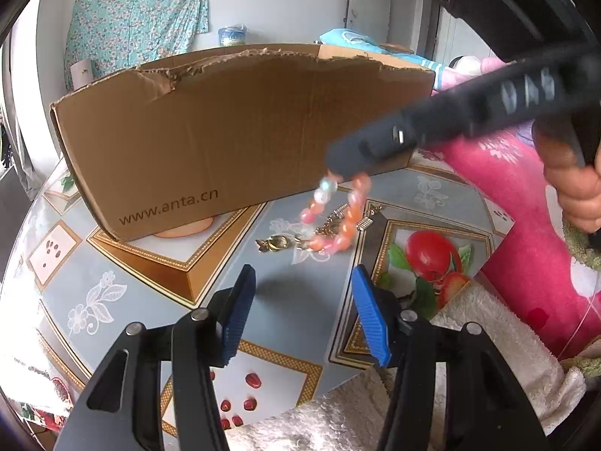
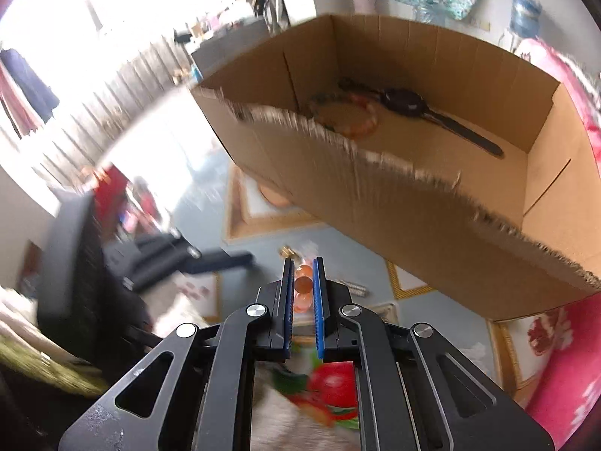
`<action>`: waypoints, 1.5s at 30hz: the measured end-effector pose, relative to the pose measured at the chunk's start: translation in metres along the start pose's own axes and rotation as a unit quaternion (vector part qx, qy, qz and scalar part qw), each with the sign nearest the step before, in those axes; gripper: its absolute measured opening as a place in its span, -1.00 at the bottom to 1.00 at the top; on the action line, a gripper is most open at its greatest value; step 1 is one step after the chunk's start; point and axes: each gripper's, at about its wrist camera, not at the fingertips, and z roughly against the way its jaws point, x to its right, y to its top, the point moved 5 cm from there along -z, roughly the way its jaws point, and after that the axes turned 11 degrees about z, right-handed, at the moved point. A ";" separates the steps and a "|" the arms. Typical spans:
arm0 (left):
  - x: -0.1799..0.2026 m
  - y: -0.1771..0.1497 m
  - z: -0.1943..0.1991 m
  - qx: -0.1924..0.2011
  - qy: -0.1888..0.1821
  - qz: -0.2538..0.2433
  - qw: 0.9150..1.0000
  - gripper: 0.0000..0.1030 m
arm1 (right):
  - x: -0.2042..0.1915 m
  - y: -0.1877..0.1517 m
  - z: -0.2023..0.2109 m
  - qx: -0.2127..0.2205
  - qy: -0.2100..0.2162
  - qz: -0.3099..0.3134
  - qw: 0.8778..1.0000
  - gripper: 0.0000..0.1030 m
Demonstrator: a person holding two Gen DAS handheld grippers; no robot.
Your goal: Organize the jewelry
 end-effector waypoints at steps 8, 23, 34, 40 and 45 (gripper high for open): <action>0.000 0.001 0.004 0.005 -0.001 0.000 1.000 0.01 | 0.031 -0.010 0.028 0.023 -0.053 -0.057 0.997 -0.85; 0.014 0.004 0.000 -0.005 0.008 -0.002 1.000 0.01 | 0.091 -0.071 0.011 0.019 -0.108 -0.160 0.981 -0.82; 0.013 0.010 0.000 -0.004 0.017 -0.009 1.000 0.01 | 0.059 -0.074 0.026 0.076 -0.103 -0.121 0.984 -0.67; 0.009 0.016 0.003 -0.003 0.016 -0.003 1.000 -0.18 | 0.028 -0.073 0.001 0.067 -0.063 -0.089 0.992 -0.67; 0.001 0.020 -0.001 -0.012 0.034 -0.005 0.999 -0.41 | 0.023 -0.077 -0.011 0.054 -0.044 -0.092 0.993 -0.67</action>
